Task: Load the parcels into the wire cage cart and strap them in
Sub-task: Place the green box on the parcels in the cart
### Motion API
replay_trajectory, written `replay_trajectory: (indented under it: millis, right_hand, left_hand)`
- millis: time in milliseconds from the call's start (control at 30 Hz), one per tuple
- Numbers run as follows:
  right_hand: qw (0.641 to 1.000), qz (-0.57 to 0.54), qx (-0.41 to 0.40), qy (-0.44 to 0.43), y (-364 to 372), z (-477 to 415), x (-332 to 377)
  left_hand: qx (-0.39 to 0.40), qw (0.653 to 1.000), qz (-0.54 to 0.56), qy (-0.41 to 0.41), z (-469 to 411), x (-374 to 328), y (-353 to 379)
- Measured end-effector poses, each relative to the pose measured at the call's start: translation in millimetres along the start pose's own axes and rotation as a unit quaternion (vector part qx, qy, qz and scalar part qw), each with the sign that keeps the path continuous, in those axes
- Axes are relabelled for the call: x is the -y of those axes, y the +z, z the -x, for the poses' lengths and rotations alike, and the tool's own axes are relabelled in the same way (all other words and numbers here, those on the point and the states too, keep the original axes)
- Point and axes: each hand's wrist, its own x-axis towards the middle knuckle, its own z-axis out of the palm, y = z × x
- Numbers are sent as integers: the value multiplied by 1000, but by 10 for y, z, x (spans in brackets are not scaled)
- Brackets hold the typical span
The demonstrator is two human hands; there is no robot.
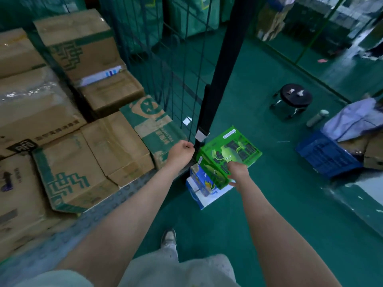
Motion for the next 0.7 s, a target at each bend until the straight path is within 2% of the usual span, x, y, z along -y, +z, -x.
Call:
replay_trajectory:
  millis: [100, 267, 433, 700]
  right_hand:
    - [998, 42, 45, -15, -56, -283, 62]
    - [985, 102, 132, -46, -356, -707, 201]
    - [968, 199, 139, -66, -718, -1209, 189]
    - [942, 277, 174, -73, -1117, -1895, -16]
  left_hand:
    - [-15, 998, 46, -26, -116, -36, 164]
    - [-86, 992, 50, -76, -142, -132, 610]
    - [-131, 981, 88, -117, -144, -254, 1247]
    - [-123, 972, 107, -170, -187, -332, 1986]
